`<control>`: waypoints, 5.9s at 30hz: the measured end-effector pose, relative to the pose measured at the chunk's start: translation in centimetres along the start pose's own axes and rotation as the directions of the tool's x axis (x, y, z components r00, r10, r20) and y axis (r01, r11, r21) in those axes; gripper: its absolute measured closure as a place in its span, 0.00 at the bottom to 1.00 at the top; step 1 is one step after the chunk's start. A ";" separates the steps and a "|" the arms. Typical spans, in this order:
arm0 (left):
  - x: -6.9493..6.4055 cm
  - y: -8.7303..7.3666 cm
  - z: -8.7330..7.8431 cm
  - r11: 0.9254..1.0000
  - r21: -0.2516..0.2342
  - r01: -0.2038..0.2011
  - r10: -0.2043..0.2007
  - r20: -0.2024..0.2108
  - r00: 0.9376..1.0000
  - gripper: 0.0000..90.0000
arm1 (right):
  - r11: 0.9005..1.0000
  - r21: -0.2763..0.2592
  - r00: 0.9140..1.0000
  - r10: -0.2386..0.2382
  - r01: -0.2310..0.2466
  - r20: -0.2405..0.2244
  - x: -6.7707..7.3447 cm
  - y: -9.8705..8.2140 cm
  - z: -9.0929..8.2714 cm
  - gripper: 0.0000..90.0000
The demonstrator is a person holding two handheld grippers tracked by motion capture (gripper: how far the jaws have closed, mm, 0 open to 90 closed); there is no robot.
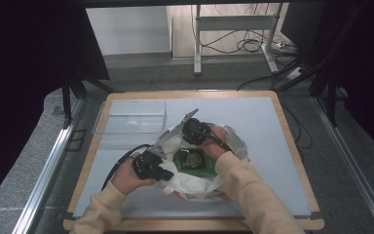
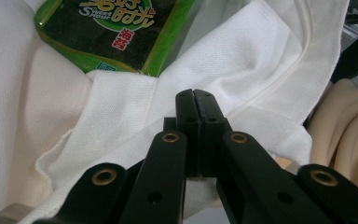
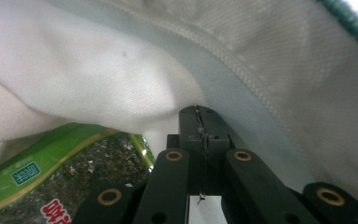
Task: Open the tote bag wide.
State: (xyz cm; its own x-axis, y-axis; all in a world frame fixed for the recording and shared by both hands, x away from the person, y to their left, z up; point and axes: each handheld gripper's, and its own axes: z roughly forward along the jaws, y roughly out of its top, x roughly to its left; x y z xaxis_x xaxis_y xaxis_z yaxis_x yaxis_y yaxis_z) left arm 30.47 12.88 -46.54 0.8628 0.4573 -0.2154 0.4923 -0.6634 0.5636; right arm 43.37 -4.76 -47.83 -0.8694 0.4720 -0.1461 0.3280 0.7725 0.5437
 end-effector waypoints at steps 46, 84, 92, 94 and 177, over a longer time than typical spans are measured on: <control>0.2 -0.2 0.3 1.000 0.012 0.008 -0.008 0.005 1.000 1.00 | 0.972 0.233 0.997 0.016 -0.033 0.072 -0.7 -7.3 -5.1 0.99; 0.4 -0.4 0.4 1.000 0.023 0.014 -0.014 0.007 1.000 1.00 | 0.988 0.137 0.992 0.058 -0.073 0.110 -1.6 -7.1 -7.3 0.99; 0.3 -0.4 0.3 1.000 0.020 0.013 -0.013 0.002 1.000 1.00 | 0.998 0.056 0.998 0.010 -0.007 -0.054 3.2 -5.7 -8.7 0.99; 0.4 -0.4 0.3 1.000 0.020 0.013 -0.013 0.001 1.000 1.00 | 0.998 0.053 0.996 -0.009 0.013 -0.090 4.4 -5.6 -8.5 0.99; 0.0 -1.2 -2.6 0.995 -0.091 0.026 -0.030 -0.039 0.999 0.75 | 0.971 -0.084 0.968 0.213 -0.226 -0.136 3.7 -5.6 -10.1 0.60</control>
State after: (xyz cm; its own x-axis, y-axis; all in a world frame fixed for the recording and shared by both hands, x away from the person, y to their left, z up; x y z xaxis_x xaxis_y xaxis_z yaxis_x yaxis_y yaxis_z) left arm 29.59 15.25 -45.19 0.8425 0.4998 -0.2007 0.5022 -0.5943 0.6282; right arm 34.58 -11.67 -43.03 -0.8212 0.5640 0.0867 0.4837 0.6074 0.6301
